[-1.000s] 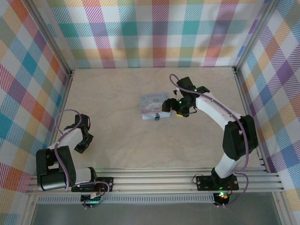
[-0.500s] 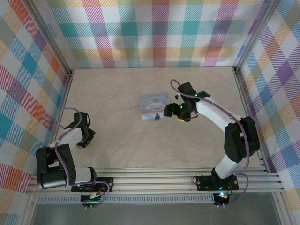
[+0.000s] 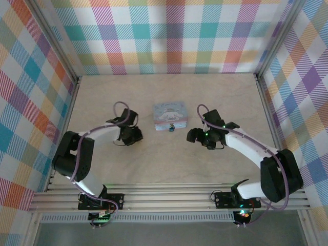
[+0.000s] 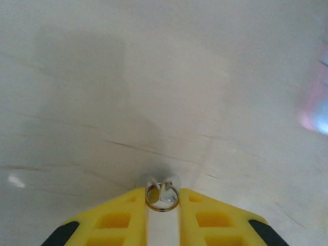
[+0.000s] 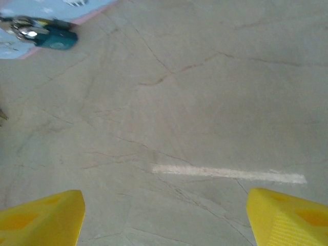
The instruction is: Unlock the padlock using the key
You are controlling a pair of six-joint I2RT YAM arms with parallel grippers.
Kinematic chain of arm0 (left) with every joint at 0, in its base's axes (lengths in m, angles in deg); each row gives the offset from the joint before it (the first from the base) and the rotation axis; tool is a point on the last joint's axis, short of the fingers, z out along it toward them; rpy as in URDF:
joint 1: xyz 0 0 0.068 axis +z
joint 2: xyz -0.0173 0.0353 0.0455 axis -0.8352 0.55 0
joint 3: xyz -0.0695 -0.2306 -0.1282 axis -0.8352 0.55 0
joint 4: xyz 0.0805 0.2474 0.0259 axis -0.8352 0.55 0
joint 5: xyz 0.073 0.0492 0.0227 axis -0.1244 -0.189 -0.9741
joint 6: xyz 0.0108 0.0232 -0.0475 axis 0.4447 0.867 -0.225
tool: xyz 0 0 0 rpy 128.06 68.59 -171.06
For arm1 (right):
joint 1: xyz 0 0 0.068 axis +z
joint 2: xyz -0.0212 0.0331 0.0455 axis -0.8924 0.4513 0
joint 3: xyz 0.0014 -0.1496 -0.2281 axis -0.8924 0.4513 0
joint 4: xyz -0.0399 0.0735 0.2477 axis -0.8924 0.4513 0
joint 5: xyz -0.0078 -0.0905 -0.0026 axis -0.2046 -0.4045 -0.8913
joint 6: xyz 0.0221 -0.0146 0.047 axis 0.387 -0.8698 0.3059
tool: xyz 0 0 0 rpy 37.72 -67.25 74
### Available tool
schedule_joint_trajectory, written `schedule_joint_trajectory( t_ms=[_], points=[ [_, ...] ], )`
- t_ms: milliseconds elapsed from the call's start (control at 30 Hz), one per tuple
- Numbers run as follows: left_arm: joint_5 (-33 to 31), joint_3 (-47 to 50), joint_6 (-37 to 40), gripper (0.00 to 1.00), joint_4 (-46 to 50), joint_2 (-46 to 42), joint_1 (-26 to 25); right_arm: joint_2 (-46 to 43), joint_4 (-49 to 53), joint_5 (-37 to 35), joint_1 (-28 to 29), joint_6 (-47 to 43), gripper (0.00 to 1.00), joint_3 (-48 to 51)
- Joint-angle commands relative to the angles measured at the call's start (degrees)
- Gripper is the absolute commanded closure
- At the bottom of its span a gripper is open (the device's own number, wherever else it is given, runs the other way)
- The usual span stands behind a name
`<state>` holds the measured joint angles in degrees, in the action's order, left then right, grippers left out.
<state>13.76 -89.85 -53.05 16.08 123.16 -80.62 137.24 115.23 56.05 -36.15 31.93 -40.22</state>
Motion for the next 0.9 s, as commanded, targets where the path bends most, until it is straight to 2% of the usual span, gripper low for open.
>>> schedule_joint_trajectory(
  t_ms=[0,100,200,267,400,567,733,867],
  points=[
    [1.0,-6.4,3.0,0.79,5.8,0.6,-3.9,-1.3,-5.2,-2.0,1.7,3.5,0.18,1.9],
    [0.7,-8.6,5.3,0.73,8.6,-0.4,-4.6,-0.4,-6.1,-3.6,4.1,3.8,0.18,1.6],
    [-2.0,-9.0,8.6,0.64,11.7,-3.0,-4.5,1.3,-6.7,-5.4,6.7,3.9,0.18,0.5],
    [-3.5,-8.7,10.6,0.62,12.8,-4.5,-4.2,2.7,-6.9,-6.5,8.6,3.8,0.20,-0.4],
    [-1.8,-7.7,12.6,0.60,12.5,-5.8,-3.0,6.1,-7.9,-7.4,12.3,4.0,0.24,-2.0],
    [5.1,-7.9,12.5,0.60,8.6,-1.9,-2.9,10.8,-9.1,-8.8,16.4,4.4,0.33,-4.2],
    [9.1,-9.4,9.7,0.60,4.6,2.6,-2.9,19.0,-6.2,-11.9,20.3,1.4,0.43,-13.9],
    [10.2,-12.5,9.3,0.63,4.4,5.8,-2.8,25.5,-4.0,-14.1,21.0,-1.7,0.53,-22.3]
  ],
)
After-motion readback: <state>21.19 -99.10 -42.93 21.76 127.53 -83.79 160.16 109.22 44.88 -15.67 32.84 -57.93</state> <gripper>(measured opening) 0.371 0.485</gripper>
